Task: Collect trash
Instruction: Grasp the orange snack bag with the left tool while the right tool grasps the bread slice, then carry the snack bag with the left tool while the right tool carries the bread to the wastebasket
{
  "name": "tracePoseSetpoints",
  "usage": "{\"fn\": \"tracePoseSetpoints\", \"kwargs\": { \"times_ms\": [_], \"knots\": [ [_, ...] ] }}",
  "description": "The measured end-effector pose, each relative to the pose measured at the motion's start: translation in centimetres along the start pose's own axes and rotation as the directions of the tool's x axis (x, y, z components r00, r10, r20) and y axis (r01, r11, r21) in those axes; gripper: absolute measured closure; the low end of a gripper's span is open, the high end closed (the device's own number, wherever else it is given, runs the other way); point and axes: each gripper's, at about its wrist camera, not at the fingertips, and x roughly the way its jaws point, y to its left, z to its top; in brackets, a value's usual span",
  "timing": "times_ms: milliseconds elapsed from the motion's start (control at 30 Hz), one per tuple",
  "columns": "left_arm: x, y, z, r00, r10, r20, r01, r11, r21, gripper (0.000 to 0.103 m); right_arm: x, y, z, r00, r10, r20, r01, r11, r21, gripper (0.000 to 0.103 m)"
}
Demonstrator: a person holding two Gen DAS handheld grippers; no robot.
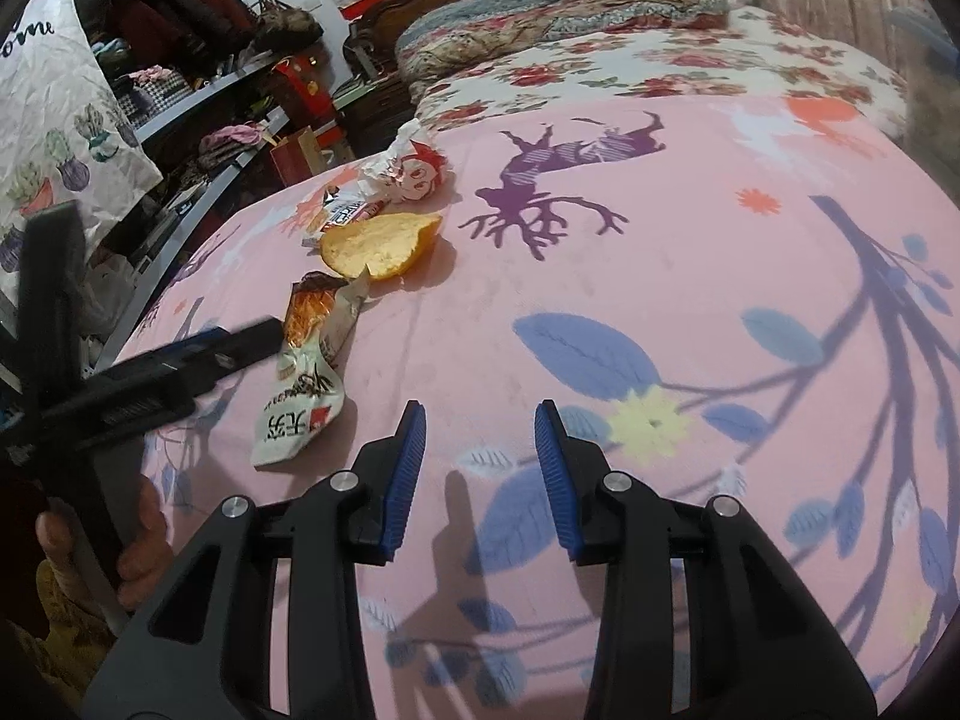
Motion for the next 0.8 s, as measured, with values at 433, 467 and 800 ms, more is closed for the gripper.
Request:
{"fn": "tracePoseSetpoints", "kwargs": {
  "times_ms": [433,467,800],
  "knots": [
    [-2.3,3.3,-0.1,0.994,-0.077,0.078,0.082,0.994,-0.068,0.066,6.5,0.2,10.3,0.981,0.187,-0.051,-0.183,0.981,0.065,0.061],
    [-2.6,4.0,-0.1,0.994,-0.071,0.088,0.079,0.993,-0.084,0.066,7.1,0.5,10.8,0.98,0.19,-0.06,-0.186,0.98,0.065,0.058],
    [-2.1,6.6,0.2,0.997,-0.046,0.064,0.056,0.987,-0.153,0.066,12.2,2.5,10.0,0.961,0.214,-0.174,-0.2,0.975,0.098,0.089]
  ]
}}
